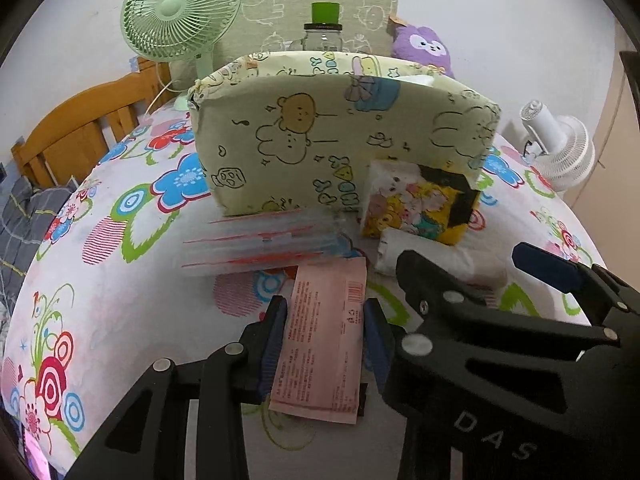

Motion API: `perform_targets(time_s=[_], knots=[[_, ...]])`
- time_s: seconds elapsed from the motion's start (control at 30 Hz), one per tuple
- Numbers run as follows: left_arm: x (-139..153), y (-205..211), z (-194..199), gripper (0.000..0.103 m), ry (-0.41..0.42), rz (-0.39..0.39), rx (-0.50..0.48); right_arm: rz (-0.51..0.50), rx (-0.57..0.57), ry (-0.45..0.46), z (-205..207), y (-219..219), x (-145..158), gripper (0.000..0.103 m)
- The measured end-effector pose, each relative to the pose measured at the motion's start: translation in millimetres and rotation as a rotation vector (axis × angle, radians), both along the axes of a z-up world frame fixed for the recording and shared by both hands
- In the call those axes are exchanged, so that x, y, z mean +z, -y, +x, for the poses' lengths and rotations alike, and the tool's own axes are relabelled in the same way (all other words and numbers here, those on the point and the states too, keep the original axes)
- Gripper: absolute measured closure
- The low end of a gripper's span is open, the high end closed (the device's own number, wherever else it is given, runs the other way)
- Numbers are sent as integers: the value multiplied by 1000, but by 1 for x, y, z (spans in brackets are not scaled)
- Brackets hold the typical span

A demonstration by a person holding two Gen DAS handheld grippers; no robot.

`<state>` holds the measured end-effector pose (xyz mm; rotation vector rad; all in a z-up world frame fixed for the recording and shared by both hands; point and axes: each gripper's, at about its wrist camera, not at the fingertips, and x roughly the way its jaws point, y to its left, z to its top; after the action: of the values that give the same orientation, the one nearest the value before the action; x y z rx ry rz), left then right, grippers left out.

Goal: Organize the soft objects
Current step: 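Grasp the white rolled item with the right tool while the left tool holds the pink packet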

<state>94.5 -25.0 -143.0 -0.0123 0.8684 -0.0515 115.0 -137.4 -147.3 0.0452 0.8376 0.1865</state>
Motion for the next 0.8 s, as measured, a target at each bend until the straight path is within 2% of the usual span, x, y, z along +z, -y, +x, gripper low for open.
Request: perform_targets(time_s=[0.23,0.37,0.43,0.67,0.8], knots=[[-2,1,7,63,2,2,1,-20,30,-12,15,-7,-4,8],[-2,3,7,63,7,16,-4,-3,42,-46,19,-7,-10,20],[-2,4,7,63,7,18,-4,7,40,-43,17,-6,-10,23],[-2,7,0,63,12,25,-8,30,55,-38,6,-7,-8,49],[-3,9,-6,63,14,28,-12,53,60,-44,-3,-7,-8,59]])
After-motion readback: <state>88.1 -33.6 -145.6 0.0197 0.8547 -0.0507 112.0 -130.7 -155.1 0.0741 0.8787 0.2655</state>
